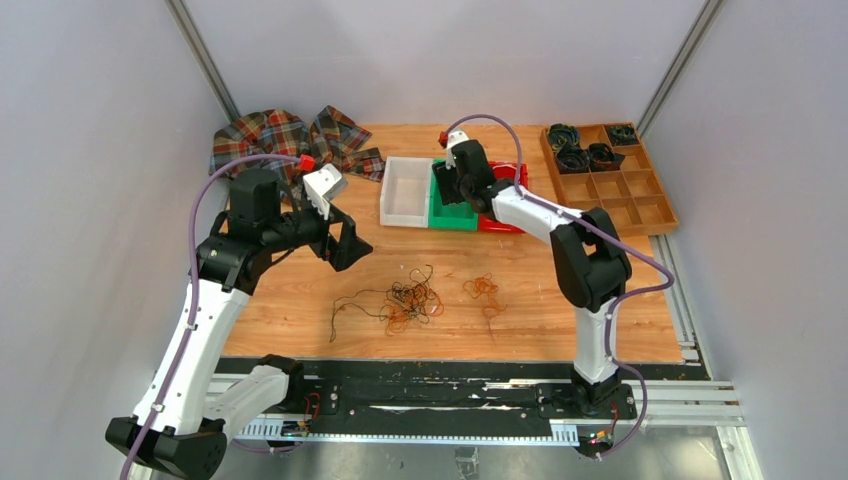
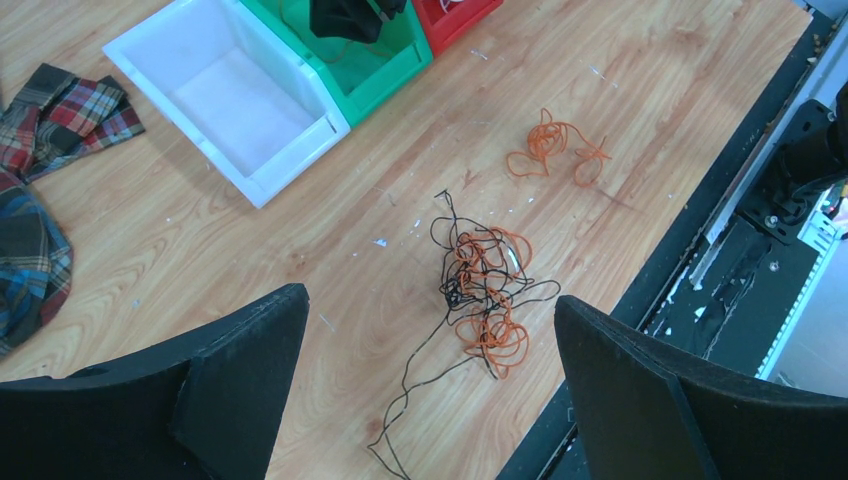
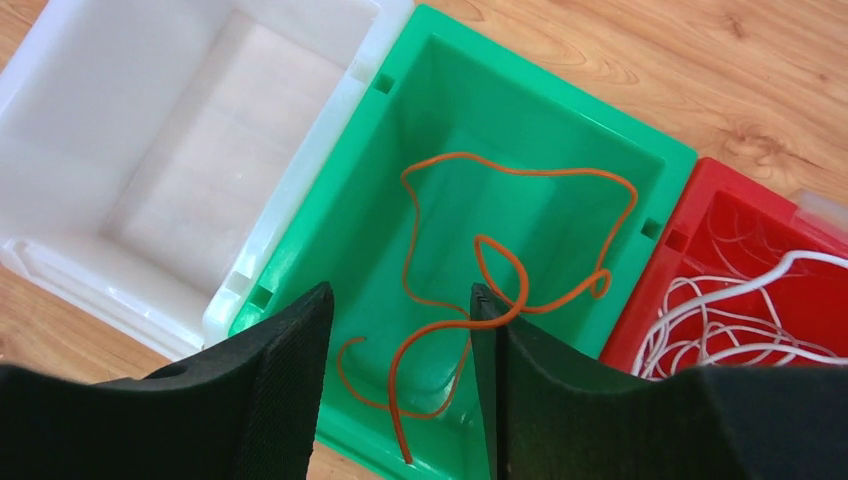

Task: Untangle the cables
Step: Place the cable in the bin.

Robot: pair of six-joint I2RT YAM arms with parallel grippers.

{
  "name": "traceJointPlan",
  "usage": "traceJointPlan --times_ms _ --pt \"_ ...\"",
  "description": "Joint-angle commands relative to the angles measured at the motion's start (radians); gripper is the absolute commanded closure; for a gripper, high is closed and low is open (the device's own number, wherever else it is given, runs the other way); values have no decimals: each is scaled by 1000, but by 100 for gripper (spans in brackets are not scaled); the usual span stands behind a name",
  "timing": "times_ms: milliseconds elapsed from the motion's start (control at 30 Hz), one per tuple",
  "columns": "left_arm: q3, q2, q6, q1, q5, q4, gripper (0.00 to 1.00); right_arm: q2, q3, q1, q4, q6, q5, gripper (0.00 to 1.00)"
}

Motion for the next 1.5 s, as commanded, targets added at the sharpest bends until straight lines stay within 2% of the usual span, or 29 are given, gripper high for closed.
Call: traceJointPlan --times_ms 0,300,467,667,833,933,1033,1233,1467 --pt "21 -17 14 4 14 4 2 -91 -11 -18 -22 18 3 47" --pt "19 -19 16 4 5 4 2 -199 0 -27 -28 63 -82 50" --pt "20 -24 16 4 8 2 2 -141 75 -32 -95 58 -95 49" --pt "17 -29 31 4 7 0 2 -90 93 -31 -153 94 -224 53" --pt "17 -26 35 4 6 0 2 16 241 -69 -348 230 -423 52" --pt "17 -26 37 4 6 -1 2 74 325 -108 -435 343 -600 45" --pt "16 -28 36 4 10 0 2 108 399 -122 -533 386 -704 39" --pt "16 -29 37 4 9 0 2 91 360 -131 -615 409 -813 36" --pt "14 -35 43 4 7 0 2 77 213 -141 -653 379 -974 34"
